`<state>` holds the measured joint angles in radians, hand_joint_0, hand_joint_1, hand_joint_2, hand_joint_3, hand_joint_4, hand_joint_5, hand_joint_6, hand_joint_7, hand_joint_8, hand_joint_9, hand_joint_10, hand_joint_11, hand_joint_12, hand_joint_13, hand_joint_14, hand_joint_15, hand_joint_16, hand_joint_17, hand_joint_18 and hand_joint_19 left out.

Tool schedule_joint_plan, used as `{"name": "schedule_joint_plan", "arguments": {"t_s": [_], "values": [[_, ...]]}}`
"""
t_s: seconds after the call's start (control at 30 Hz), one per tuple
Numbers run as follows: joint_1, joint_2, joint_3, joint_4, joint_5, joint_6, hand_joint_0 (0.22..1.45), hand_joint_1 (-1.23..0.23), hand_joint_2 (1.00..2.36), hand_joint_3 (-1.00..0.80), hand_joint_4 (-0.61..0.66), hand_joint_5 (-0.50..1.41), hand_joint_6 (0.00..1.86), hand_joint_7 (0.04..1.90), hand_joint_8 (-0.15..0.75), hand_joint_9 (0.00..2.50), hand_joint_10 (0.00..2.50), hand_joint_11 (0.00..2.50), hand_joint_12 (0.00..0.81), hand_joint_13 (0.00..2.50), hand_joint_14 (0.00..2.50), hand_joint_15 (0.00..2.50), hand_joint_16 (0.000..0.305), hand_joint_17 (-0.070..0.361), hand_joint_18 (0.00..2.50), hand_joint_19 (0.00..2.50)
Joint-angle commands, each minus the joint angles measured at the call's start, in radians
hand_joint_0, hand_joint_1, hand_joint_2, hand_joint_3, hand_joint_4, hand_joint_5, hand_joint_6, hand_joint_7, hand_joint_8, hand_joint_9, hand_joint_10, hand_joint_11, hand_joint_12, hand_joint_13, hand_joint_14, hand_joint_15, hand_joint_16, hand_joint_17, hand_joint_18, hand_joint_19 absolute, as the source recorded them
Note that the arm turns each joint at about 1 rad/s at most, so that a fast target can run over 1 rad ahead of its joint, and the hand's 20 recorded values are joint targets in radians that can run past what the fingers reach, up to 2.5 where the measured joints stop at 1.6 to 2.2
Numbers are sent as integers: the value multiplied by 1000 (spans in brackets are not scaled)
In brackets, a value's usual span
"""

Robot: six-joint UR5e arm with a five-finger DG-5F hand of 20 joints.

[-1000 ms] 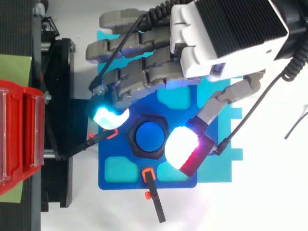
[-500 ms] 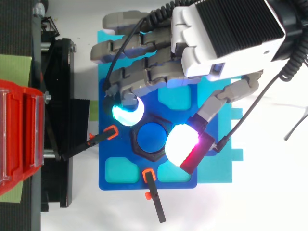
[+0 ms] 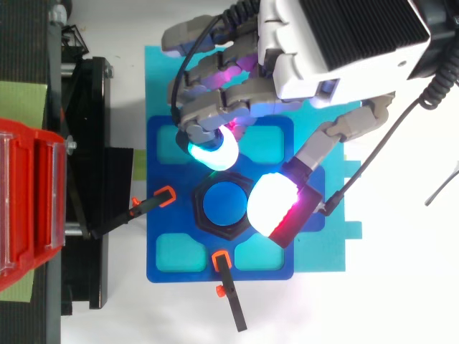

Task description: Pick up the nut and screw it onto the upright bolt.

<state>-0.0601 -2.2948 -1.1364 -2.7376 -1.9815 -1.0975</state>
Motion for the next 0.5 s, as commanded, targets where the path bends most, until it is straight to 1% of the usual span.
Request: {"name": "schedule_joint_plan", "arguments": {"t_s": [0.0, 0.13, 0.17, 0.4, 0.47], "values": [[-3, 0, 0, -1, 0, -1, 491, -236, 1000, -500, 112, 95, 501, 1451, 220, 1467, 0, 0, 242, 819, 0, 0, 25, 57, 505, 0], [-7, 0, 0, 3, -2, -1, 492, -236, 1000, -500, 86, 106, 501, 1487, 201, 1597, 0, 0, 213, 960, 0, 0, 23, 52, 678, 67], [-7, 0, 0, 4, -2, -1, 491, -239, 1000, -500, 80, 104, 515, 1468, 200, 1644, 0, 0, 206, 993, 0, 0, 22, 50, 734, 83], [-17, 0, 0, 18, -11, -1, 485, -242, 1000, -500, 73, 96, 557, 1398, 206, 1743, 0, 28, 196, 1103, 0, 4, 21, 48, 845, 139], [-17, 0, 1, 19, -11, -1, 484, -244, 1000, -500, 69, 95, 561, 1385, 205, 1759, 0, 50, 198, 1125, 1, 9, 21, 48, 863, 145]]}}
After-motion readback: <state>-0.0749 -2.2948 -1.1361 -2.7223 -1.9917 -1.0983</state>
